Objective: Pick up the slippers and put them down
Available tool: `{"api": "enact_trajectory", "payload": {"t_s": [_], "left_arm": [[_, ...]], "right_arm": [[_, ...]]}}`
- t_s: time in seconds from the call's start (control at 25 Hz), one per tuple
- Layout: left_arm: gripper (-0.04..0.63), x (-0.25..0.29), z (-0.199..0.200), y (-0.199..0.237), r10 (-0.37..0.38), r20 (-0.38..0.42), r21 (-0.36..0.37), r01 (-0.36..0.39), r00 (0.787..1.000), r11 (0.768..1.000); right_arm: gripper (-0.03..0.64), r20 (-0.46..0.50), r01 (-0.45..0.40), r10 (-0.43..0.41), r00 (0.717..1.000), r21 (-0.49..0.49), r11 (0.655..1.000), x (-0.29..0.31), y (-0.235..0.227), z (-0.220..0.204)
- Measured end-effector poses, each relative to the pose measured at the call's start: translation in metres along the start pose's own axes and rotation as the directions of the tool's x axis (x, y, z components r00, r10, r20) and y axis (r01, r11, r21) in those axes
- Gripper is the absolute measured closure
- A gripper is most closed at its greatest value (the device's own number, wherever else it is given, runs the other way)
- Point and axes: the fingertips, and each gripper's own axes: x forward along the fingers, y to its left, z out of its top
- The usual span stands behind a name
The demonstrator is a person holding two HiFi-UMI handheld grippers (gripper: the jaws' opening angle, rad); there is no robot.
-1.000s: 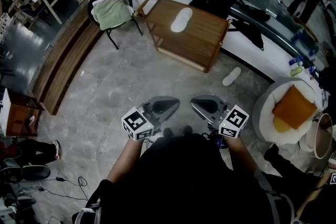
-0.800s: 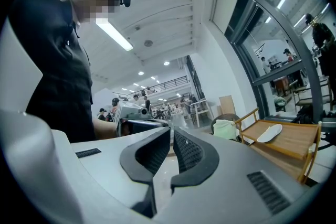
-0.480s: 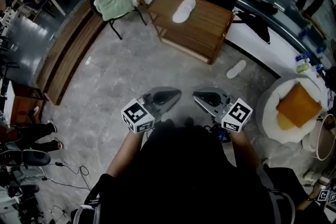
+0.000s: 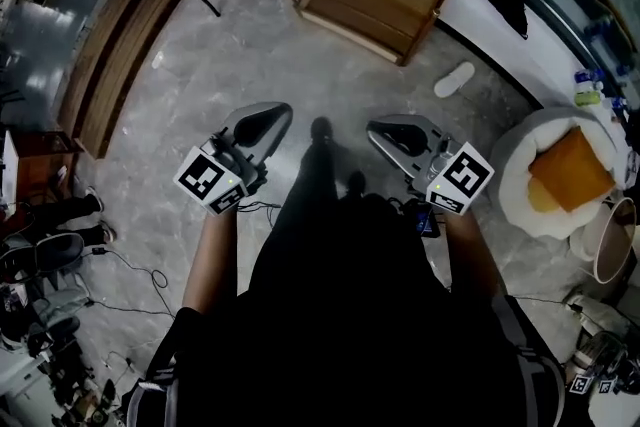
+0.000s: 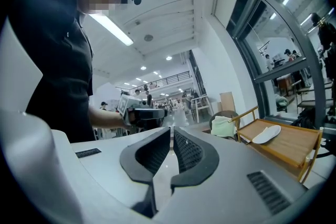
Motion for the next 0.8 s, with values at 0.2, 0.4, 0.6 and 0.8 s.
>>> {"api": "enact_trajectory", "payload": {"t_s": [0.2,0.4,0.6,0.8], "left_arm": [[0.580,0.006,0.007,0.050,0.043,0.006,0.030,-0.043,0.999,0.999],[0.580,0.009,0.025,0.115,0.053,0.055,-0.002,-0.053,0.997,0.999],[0.580,0.025,0.036,0.169,0.019,0.086,-0.026,-0.017,0.996,1.000],[0.580,0.047,0.043,0.211,-0.065,0.103,-0.033,0.069,0.993,0.997]], "right_arm": [[0.588,-0.005,0.001,-0.001,1.000,0.001,1.000,0.029,-0.029,0.010],[0.588,-0.057,0.008,-0.007,0.998,0.004,1.000,0.074,-0.069,0.018],[0.588,-0.091,0.035,-0.037,0.995,-0.022,0.999,0.115,-0.111,0.039],[0.588,-0.080,0.099,-0.103,0.991,-0.052,0.994,0.150,-0.153,0.062]]}}
